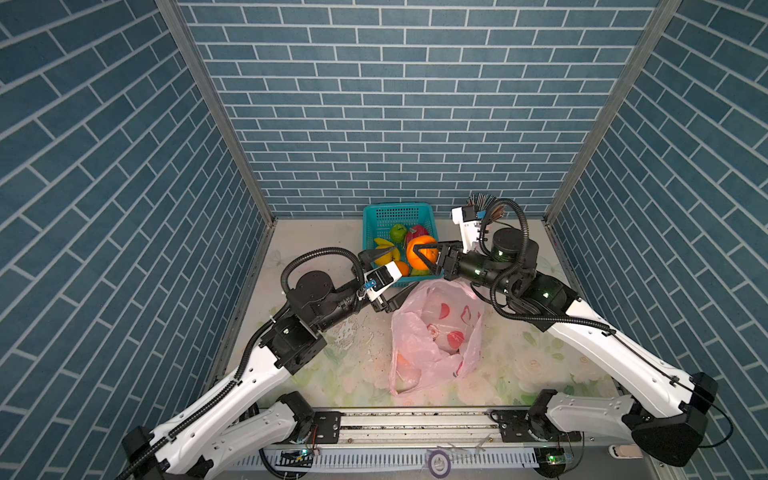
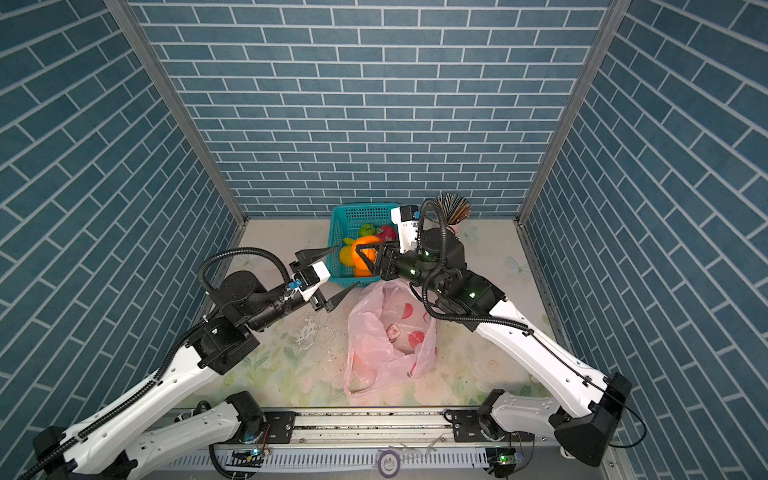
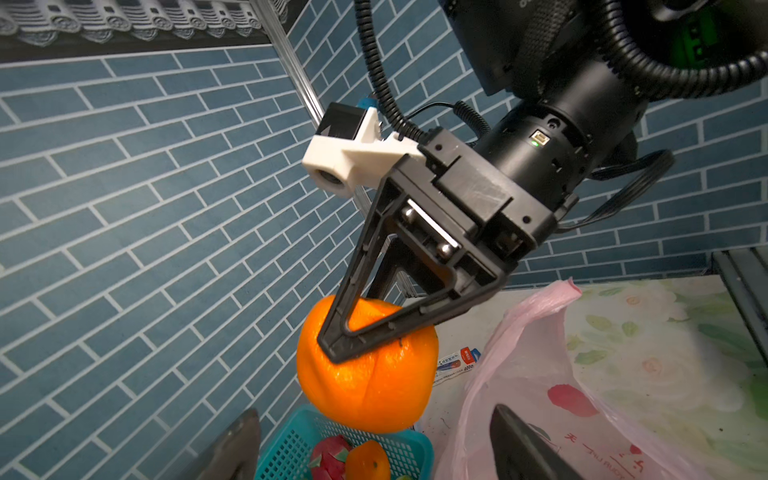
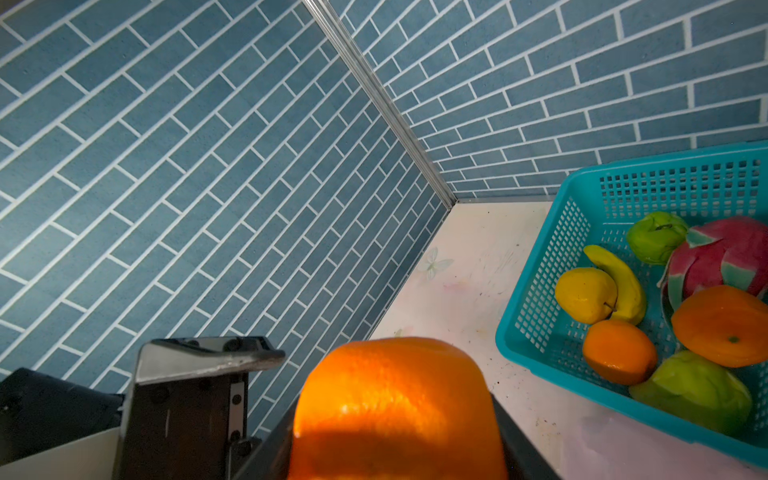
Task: Untie the knot of the plastic bag and take out the fruit
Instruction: 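Pass the orange from the right gripper to the left gripper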
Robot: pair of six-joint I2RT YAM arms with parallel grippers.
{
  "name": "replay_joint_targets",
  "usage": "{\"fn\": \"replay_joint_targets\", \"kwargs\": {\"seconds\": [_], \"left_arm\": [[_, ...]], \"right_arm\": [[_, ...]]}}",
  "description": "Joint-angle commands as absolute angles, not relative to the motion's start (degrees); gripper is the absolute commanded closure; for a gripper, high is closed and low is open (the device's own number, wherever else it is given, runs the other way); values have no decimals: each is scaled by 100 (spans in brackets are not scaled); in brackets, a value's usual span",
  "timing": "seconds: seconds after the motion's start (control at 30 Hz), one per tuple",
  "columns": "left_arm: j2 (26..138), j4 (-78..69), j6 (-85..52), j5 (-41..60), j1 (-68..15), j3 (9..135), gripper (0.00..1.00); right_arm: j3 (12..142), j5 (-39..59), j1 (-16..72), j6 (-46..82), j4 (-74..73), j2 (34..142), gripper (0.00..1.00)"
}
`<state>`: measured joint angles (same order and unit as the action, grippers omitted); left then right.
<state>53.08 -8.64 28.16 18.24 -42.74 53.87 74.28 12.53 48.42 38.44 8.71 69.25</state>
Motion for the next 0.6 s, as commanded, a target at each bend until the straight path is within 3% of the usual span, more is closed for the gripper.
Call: {"fn": "replay_joint_targets", "kwargs": {"seconds": [0.0, 0.47, 0.57], "left_arm": [[5565, -829, 3478, 2342, -4188, 5749, 13], [6503, -42, 4244, 2491, -4140, 6548, 14], [6554, -44, 4260, 2451, -4132, 6556, 24]], "right_arm": [[7625, 1660, 4841, 3595, 993, 6958, 53], [7618, 1894, 4839, 3656, 784, 6961, 53], [7609, 1891, 4837, 3647, 783, 6975, 53]]}}
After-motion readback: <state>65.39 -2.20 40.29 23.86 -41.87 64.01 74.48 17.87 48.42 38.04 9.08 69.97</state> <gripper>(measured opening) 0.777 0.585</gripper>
